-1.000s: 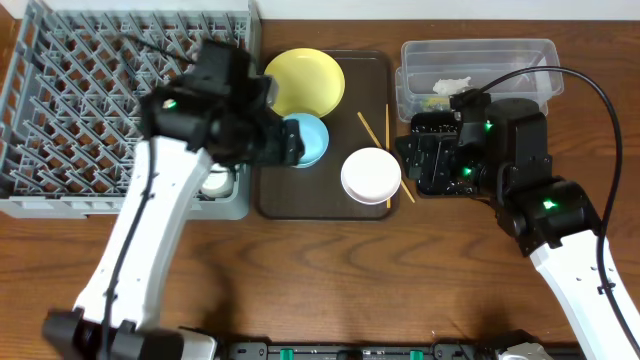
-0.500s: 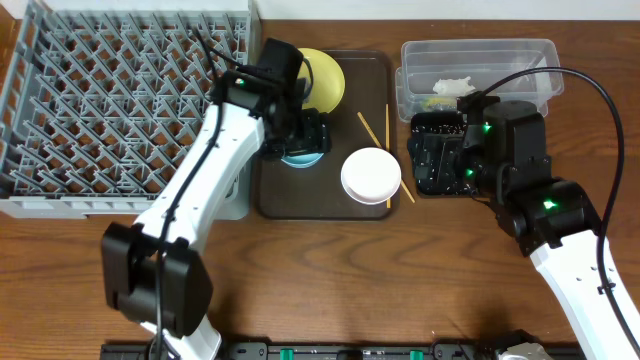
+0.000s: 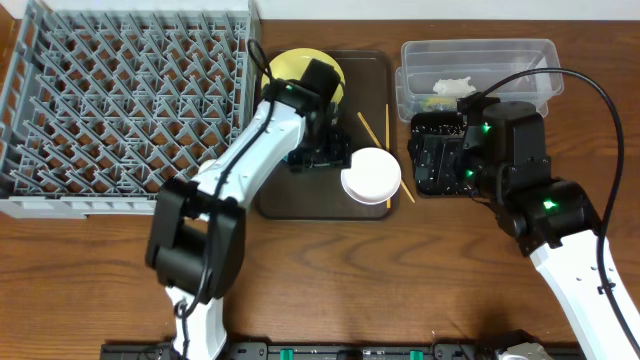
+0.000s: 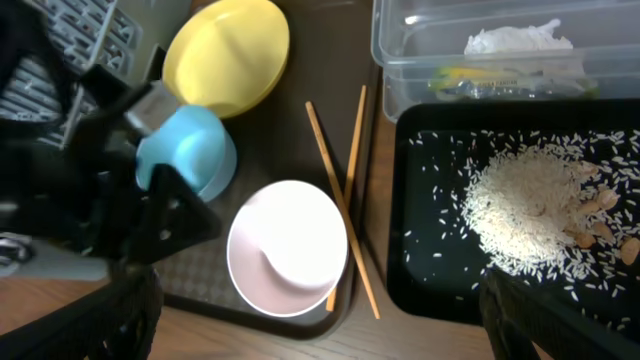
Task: Sort waste into correct bins and load items into the dishwasher
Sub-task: 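Grasp the pink bowl rim with the left gripper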
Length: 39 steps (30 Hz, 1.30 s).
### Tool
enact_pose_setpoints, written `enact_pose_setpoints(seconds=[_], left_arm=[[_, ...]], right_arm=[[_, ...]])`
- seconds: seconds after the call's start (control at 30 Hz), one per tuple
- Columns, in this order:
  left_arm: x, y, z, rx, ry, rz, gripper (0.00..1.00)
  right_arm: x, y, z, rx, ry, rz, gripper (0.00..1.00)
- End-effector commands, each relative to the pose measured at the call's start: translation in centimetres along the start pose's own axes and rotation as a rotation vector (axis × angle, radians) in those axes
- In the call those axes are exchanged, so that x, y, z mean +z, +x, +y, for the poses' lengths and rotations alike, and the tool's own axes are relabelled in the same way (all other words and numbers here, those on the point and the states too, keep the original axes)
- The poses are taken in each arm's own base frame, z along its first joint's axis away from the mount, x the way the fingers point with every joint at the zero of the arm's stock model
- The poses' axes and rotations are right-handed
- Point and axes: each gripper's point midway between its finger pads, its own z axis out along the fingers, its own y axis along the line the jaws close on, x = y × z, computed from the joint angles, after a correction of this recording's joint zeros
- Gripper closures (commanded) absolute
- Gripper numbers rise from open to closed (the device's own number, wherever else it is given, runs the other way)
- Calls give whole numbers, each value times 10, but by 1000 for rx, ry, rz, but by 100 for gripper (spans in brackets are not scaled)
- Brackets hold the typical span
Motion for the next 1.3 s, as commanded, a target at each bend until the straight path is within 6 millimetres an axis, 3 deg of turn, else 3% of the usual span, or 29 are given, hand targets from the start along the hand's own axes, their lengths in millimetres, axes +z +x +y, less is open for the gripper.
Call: enact_pose_setpoints(seconds=[0.0,0.23,0.37,0.9,1.27], left_arm=[[12,0,4,-21,-2,24,30],[20,-8,-8,17,19,-14,34],[23,-12,-1,21,-32,-36,35],[40,-3,-15,90,-29,-26,41],[43,-5,-15,94,-21,-41,51]], right_arm=[[0,-1,-4,8,17,-1,1],[0,-2,-6,8,32,-3,1],[0,0,-7,8,33,2,1],[0,-1,-13,9,70,-5,1],[0,-1,-13,9,70,-5,1]])
